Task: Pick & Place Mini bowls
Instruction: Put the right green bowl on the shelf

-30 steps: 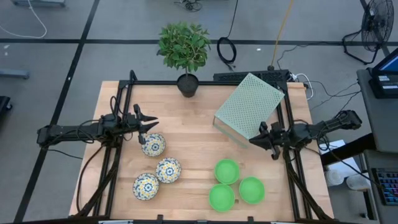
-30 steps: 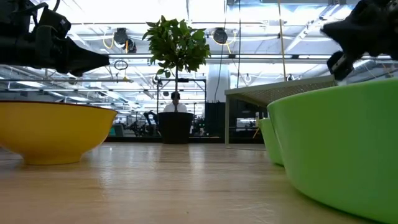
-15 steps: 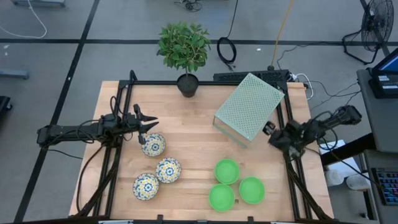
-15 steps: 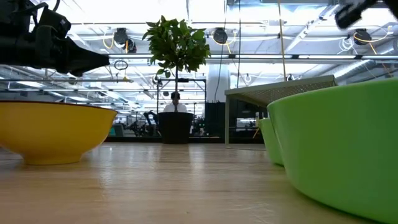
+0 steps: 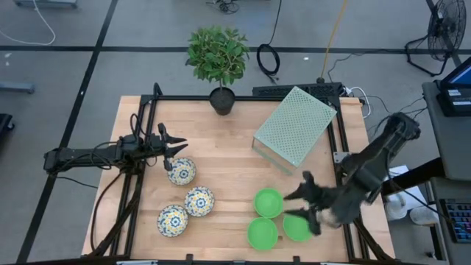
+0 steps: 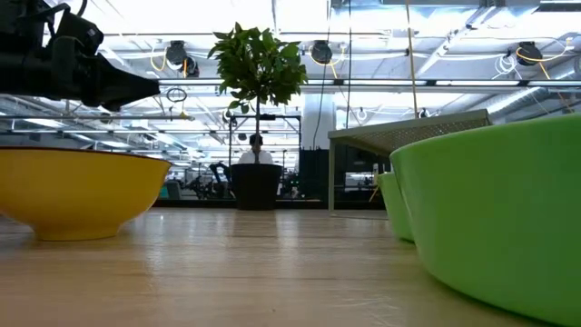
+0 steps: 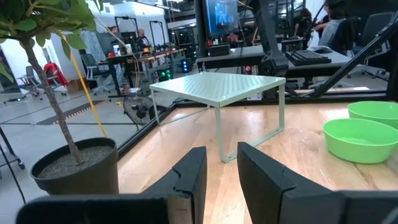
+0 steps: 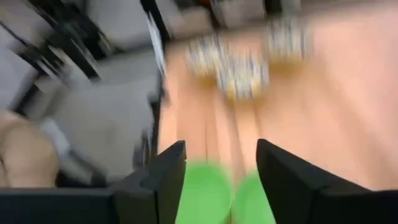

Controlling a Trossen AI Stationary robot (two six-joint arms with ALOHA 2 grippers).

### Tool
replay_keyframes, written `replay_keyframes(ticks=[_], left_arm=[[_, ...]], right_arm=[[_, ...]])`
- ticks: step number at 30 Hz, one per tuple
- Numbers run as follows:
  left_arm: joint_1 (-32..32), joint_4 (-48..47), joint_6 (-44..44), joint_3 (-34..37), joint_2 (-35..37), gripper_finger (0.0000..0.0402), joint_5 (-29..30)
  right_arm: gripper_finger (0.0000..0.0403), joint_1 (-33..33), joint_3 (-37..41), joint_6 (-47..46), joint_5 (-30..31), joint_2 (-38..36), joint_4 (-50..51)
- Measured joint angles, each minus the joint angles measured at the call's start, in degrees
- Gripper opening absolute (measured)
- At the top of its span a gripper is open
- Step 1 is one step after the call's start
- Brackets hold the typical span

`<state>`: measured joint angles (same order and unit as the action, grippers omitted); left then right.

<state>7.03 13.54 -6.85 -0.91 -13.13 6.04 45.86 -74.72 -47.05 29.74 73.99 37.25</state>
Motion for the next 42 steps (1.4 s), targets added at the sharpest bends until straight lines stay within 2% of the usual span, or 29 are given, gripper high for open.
replay_keyframes(ticks=[3,5,9,12,19,29,34,42], left_arm=[[0.0,0.04,0.01,0.0,0.02,0.0093,0.0],[0.0,0.0,0.0,0.0,0.01,0.0093,0.0],[0.0,0.0,0.02,0.0,0.0,0.0093,0.0],[0.01,0.0,0.01,0.0,0.02,0.0093,0.01],[0.0,0.0,0.01,0.0,0.02,0.0093,0.02],[0.0,0.0,0.02,0.0,0.02,0.0093,0.0],[0.0,0.0,0.0,0.0,0.02,0.0093,0.0],[0.0,-0.01,0.02,0.0,0.02,0.0093,0.0]], right_arm=[[0.02,0.46,-6.95,-15.48,-9.34,7.06,10.21],[0.02,0.82,-8.08,-23.81,-15.33,10.25,13.41],[0.0193,1.27,-6.19,-35.92,-23.02,14.25,17.16],[0.0188,1.93,-2.19,-41.77,-26.11,14.97,17.57],[0.0186,2.66,9.57,-50.33,-27.01,13.05,15.56],[0.0176,2.85,25.49,-58.76,-30.33,7.68,-2.76],[0.017,3.07,28.22,-61.78,-30.5,5.75,-3.15],[0.0164,2.52,28.18,-60.48,-30.08,-0.02,-5.13]])
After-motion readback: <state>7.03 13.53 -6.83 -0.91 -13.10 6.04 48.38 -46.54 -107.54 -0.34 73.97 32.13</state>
